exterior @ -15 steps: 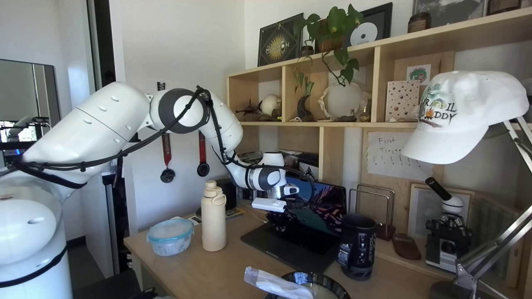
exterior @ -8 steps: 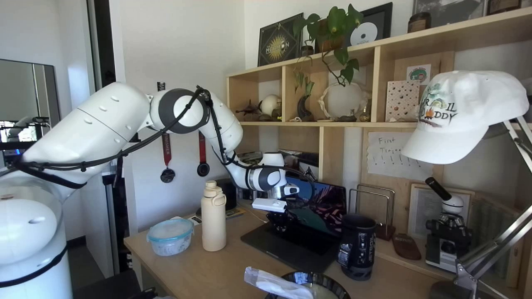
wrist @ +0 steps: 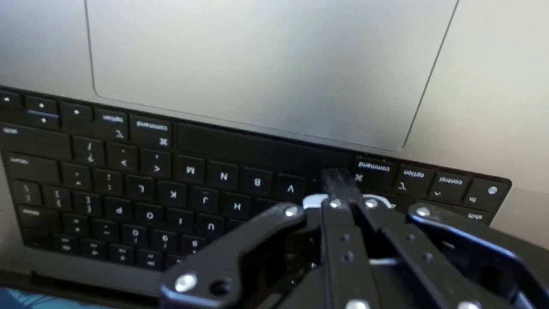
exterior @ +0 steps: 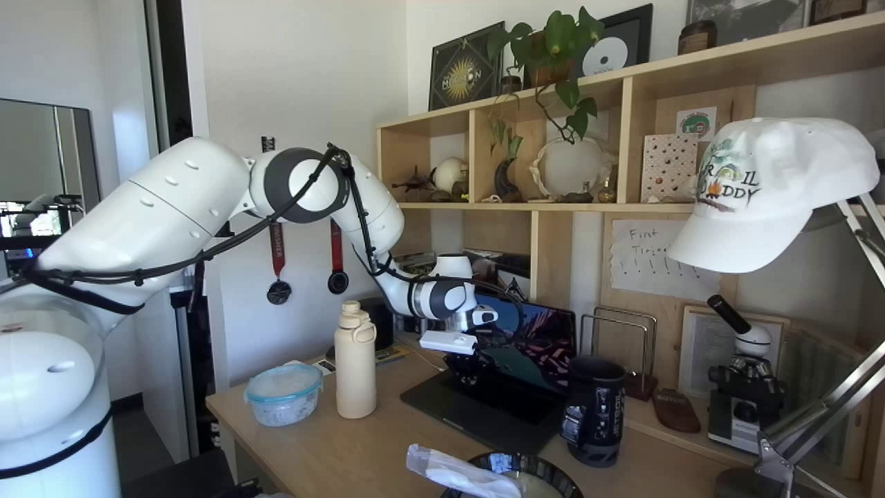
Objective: Press a key on the laptop keyboard
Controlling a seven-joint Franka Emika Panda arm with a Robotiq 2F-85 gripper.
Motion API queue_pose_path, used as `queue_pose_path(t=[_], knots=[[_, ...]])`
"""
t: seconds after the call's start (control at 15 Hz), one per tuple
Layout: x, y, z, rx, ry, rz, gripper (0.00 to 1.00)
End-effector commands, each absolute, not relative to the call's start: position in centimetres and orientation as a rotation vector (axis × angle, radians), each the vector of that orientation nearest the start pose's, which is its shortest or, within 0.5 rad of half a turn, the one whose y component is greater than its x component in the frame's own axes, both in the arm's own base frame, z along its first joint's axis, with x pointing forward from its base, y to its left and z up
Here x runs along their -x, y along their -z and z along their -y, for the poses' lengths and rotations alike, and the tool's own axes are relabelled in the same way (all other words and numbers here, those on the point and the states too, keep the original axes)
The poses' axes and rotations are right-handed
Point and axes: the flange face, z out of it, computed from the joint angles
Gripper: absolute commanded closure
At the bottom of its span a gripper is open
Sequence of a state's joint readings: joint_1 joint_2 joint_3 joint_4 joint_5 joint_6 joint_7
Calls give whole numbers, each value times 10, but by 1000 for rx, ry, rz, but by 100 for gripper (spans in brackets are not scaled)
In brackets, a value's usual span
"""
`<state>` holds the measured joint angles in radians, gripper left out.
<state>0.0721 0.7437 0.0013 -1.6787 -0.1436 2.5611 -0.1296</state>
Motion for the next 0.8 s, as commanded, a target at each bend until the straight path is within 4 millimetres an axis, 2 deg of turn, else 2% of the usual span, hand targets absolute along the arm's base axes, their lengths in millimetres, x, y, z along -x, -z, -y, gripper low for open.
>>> queue_pose_path(t=[0.0, 0.53, 0.73], knots=[[-680, -159, -61, 3176, 228, 466, 100], [-668, -149, -64, 3178, 335, 424, 100], [-667, -164, -67, 3175, 394, 414, 100]])
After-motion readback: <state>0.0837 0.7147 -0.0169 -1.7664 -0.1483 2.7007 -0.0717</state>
